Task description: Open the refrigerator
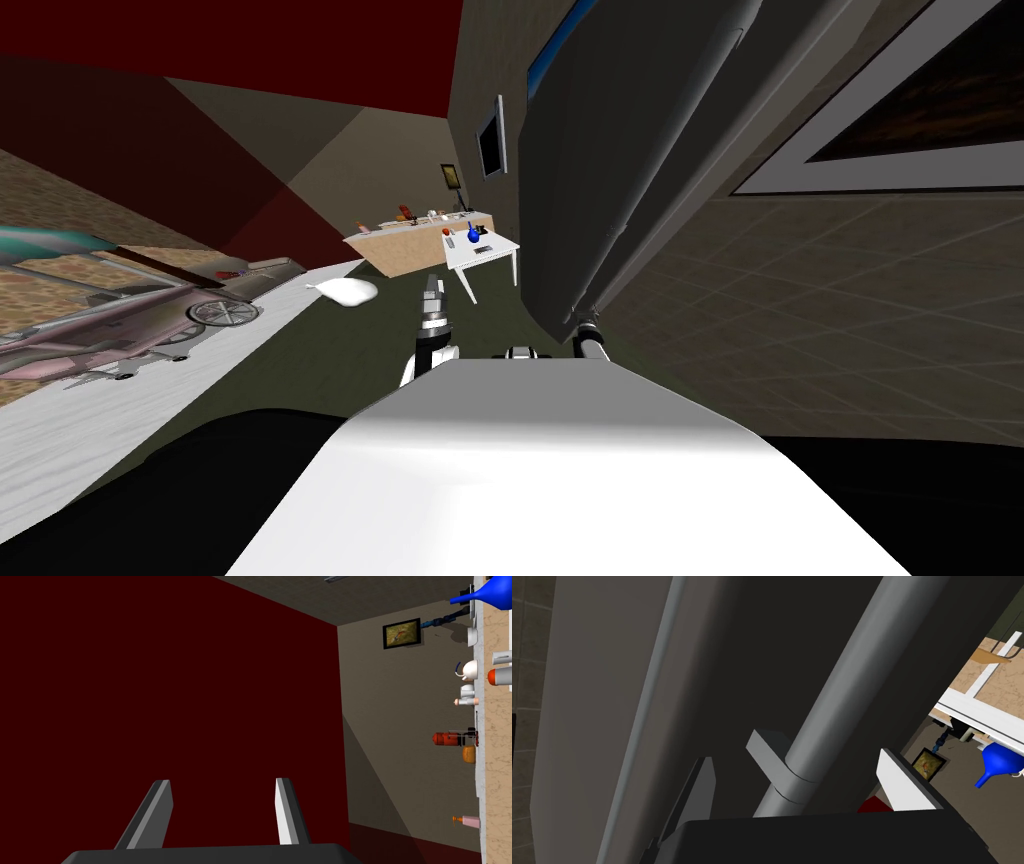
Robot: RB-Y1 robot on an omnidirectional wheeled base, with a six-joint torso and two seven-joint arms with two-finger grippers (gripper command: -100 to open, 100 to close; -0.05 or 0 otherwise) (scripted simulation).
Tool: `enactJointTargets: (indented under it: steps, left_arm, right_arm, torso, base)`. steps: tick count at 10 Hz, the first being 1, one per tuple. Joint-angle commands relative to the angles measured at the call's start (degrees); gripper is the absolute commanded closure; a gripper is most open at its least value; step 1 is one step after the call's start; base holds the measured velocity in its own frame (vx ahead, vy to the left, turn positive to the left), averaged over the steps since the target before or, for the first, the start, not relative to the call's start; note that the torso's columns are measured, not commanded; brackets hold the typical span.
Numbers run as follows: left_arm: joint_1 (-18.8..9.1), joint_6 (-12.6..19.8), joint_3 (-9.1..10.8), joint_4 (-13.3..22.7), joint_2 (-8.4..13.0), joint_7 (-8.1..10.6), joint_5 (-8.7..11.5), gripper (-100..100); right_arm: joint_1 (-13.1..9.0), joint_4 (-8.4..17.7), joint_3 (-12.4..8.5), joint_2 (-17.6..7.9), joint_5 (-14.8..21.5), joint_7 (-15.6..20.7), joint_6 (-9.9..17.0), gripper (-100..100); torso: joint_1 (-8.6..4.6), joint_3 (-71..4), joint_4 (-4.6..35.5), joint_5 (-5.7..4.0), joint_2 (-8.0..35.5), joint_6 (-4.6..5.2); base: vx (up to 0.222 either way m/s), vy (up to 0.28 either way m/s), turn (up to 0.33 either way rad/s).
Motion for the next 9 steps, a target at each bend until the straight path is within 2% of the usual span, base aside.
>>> enactJointTargets:
  steps: [1, 6, 8, 9]
  left_arm:
    - [0.0, 0.0, 0.0, 0.0, 0.0, 0.0, 0.0, 0]
    - [0.0, 0.0, 0.0, 0.0, 0.0, 0.0, 0.0, 0]
    - [0.0, 0.0, 0.0, 0.0, 0.0, 0.0, 0.0, 0]
    - [0.0, 0.0, 0.0, 0.0, 0.0, 0.0, 0.0, 0]
  right_arm:
    - [-0.76, 1.09, -0.3, 0.37, 3.67, -0.13, 0.98, -100]
    - [-2.48, 3.79, -0.77, 0.42, 12.17, -0.69, 3.46, -100]
    - [-2.81, 4.38, -0.84, 0.18, 14.01, -0.82, 4.04, -100]
    - [-2.7, 4.18, -0.81, 0.27, 13.4, -0.77, 3.83, -100]
  torso:
    - [-0.02, -0.02, -0.01, 0.0, -0.03, 0.0]
    - [0.0, 0.01, 0.0, 0.0, 0.01, 0.01]
    - [0.0, 0.02, 0.01, 0.0, 0.03, 0.01]
    - [0.0, 0.02, 0.01, 0.0, 0.04, 0.01]
  base:
    - [0.034, -0.012, 0.029]
    - [0.033, -0.008, 0.058]
    - [0.022, -0.008, 0.03]
    - [0.009, -0.004, 0.005]
